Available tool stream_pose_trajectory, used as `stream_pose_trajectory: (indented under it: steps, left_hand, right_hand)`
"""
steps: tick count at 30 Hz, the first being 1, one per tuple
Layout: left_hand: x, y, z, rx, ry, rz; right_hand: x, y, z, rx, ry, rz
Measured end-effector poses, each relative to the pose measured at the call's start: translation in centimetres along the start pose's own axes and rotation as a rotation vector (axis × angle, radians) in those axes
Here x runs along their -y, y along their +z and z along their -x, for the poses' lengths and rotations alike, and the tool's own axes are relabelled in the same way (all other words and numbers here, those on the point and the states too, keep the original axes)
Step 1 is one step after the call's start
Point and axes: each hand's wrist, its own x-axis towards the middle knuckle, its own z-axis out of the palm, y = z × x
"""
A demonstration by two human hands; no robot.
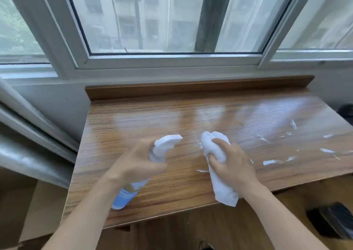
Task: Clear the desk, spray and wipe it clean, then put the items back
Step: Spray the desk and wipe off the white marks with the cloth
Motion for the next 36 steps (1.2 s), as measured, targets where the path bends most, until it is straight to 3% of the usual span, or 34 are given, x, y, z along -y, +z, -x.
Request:
stream_pose_trajectory:
  steps: [2,9,18,29,36]
  left_hand:
    - [-0.4,1.4,-0.6,0.027,0.008,-0.067]
    - [0.7,-0.4,0.2,-0.238,-0.103,0.094]
    - [1.1,-1.8,2.9,-0.035,-0.178,-0.086]
    - [0.7,0.8,3.2,-0.019,-0.089,0.049]
    - [0.1,2.1,2.9,-0.131,-0.019,0.080]
  right_hand:
    - [-2.6,-1.1,0.0,-0.054,0.044,-0.022]
    - [-6.1,-2.4,1.5,-0.085,0.048,-0.077]
    - [-6.2,-1.6,1.0,-0.053,-0.007,-0.100]
    - [-6.1,-2.5,1.5,-0.064,-0.005,-0.117]
    - [-6.6,-2.5,1.9,-0.077,0.015,-0.134]
